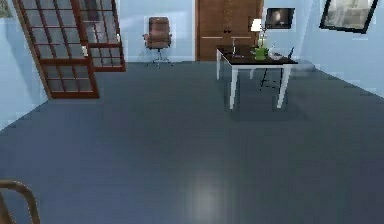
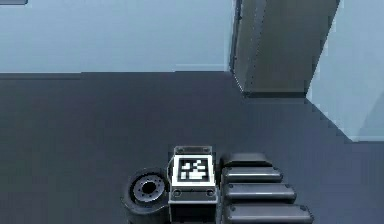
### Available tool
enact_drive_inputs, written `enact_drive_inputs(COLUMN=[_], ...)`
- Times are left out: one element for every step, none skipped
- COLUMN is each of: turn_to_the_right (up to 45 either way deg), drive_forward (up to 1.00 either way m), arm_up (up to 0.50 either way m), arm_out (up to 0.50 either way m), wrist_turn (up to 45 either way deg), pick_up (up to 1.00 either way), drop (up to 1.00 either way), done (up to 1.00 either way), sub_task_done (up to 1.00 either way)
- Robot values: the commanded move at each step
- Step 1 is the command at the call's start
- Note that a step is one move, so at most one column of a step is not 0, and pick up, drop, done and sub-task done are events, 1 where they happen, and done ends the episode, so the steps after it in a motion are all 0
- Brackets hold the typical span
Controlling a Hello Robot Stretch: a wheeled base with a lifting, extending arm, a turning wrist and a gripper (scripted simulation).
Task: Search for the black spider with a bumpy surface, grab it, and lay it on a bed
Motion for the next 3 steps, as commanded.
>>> enact_drive_inputs(turn_to_the_right=[0.0,-18.0,0.0], drive_forward=[0.8,0.0,1.0], arm_up=[0.0,0.0,0.0], arm_out=[0.0,0.0,0.0], wrist_turn=[0.0,0.0,0.0], pick_up=[0.0,0.0,0.0], drop=[0.0,0.0,0.0], done=[0.0,0.0,0.0], sub_task_done=[0.0,0.0,0.0])
